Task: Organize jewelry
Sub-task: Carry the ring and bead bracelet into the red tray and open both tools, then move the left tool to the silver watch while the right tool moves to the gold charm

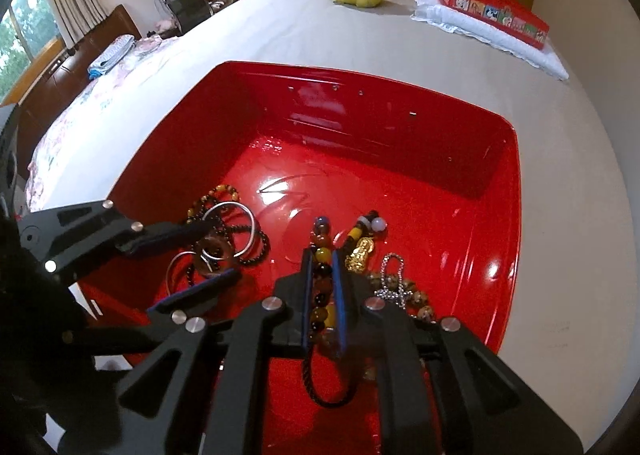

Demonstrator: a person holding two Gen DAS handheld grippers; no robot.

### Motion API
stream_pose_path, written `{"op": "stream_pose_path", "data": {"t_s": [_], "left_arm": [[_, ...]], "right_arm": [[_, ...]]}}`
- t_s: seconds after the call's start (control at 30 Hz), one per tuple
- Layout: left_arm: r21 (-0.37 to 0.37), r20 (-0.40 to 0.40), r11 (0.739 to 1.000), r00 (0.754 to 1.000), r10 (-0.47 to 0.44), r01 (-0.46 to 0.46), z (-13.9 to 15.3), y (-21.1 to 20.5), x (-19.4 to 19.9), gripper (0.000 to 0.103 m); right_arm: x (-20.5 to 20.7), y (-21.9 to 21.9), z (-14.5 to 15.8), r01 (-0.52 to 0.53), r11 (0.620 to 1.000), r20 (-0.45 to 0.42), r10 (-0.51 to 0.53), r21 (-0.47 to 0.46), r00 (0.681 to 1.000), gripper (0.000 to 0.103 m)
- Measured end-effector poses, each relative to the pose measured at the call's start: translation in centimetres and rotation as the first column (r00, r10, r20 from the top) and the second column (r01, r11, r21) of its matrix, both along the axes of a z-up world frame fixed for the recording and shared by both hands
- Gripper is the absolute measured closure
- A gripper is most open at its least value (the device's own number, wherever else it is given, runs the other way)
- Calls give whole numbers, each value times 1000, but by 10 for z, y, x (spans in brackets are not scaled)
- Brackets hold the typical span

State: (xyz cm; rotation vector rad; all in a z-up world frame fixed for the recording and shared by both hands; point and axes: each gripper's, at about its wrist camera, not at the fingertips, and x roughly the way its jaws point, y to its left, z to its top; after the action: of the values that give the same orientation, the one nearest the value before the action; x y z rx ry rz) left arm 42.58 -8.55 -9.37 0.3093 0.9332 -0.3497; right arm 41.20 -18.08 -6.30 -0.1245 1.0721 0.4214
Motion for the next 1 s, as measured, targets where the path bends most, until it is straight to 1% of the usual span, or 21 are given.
{"op": "stream_pose_path", "data": {"t_s": [0.13,0.2,0.27,0.3,0.43,0.53,0.6,0.67,0.8,0.9,1.0], "left_arm": [[-4,-1,1000,1000,10,-10,1,1,0,62],[-13,0,1000,1000,14,-14,4,3,-3,57],[-23,12,1000,1000,14,-13,9,6,-7,47],[-24,19,1000,1000,11,-10,11,6,-10,45],[-15,41,1000,999,9,-9,21,10,-22,43],[-23,71,1000,997,14,-12,36,18,-37,43],[-36,100,999,995,15,-11,49,26,-54,42],[-47,136,999,991,15,-9,62,36,-71,36],[-64,187,998,982,15,-3,80,55,-113,33],[-85,199,996,980,8,9,83,69,-146,30],[-78,207,997,978,0,17,73,79,-177,26]], "right_arm": [[-5,-5,3,12,1000,8,-12,4,1000,91],[-8,-10,8,23,1000,18,-23,12,1000,88],[-12,-15,14,31,999,31,-31,19,999,80],[-13,-17,17,33,999,35,-34,22,999,79],[-26,-26,30,42,999,53,-44,33,998,78],[-44,-30,45,40,998,87,-43,42,995,78],[-65,-33,58,24,998,124,-30,51,992,78],[-85,-36,68,8,998,148,-18,64,989,78],[-134,-41,83,-19,997,197,3,81,980,77],[-174,-48,83,-30,994,212,7,105,977,73],[-211,-52,69,-30,994,215,7,106,977,70]]}}
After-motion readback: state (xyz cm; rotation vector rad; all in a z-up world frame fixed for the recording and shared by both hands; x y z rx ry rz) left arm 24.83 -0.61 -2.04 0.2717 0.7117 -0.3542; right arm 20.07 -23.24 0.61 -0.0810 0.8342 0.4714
